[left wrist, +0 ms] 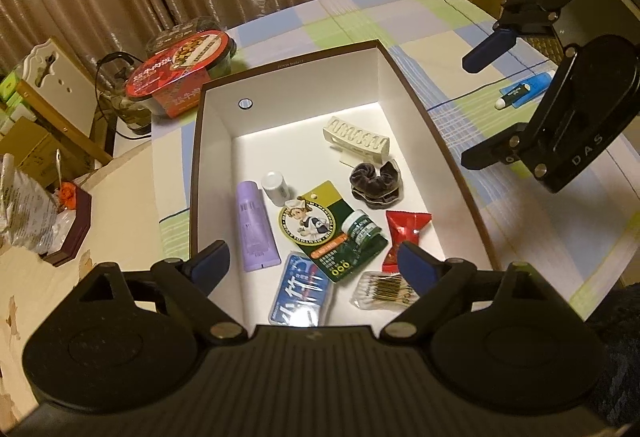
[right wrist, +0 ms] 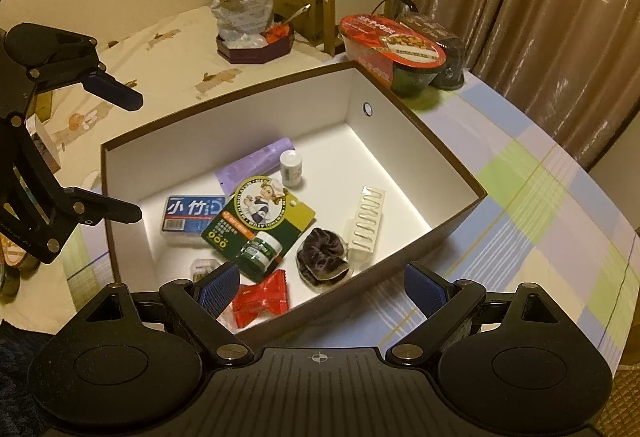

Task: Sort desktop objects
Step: 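Withdraw both tools from the box and lift them away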

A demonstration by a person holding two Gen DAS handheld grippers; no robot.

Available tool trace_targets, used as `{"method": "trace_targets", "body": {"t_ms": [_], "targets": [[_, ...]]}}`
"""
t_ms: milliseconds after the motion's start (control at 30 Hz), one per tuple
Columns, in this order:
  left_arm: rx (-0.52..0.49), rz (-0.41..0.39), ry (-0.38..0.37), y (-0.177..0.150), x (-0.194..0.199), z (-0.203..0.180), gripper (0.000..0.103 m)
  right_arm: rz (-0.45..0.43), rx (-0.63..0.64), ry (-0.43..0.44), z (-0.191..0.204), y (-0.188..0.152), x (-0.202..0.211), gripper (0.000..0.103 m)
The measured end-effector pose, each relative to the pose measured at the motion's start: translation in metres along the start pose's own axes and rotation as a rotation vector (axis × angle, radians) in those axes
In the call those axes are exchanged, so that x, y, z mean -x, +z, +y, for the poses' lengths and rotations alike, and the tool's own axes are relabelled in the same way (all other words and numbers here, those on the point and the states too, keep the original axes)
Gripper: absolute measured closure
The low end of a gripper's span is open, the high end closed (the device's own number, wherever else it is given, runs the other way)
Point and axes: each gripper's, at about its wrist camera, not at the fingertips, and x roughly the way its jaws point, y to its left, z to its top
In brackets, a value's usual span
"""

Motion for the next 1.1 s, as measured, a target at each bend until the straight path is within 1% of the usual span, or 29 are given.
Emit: {"method": "trace_targets", "body": {"t_ms": [367, 667, 1100], "targets": [[0.061, -0.004, 0.048, -0.010, 0.024, -0.035, 0.013, -0.045, 0.011, 0.036, -0.007, -0.025, 0.030, 0.011], [0.132, -0.013, 0.087, -0.023, 0.044, -0.063, 0.013, -0.075, 0.035, 0.069, -0.014, -0.046, 0.052, 0.011], [0.236, -0.005, 0.111, -0.041, 0.063, -0.105, 0.013, -0.097, 0.040, 0.142, -0.019, -0.083, 0.073, 0.011]]}}
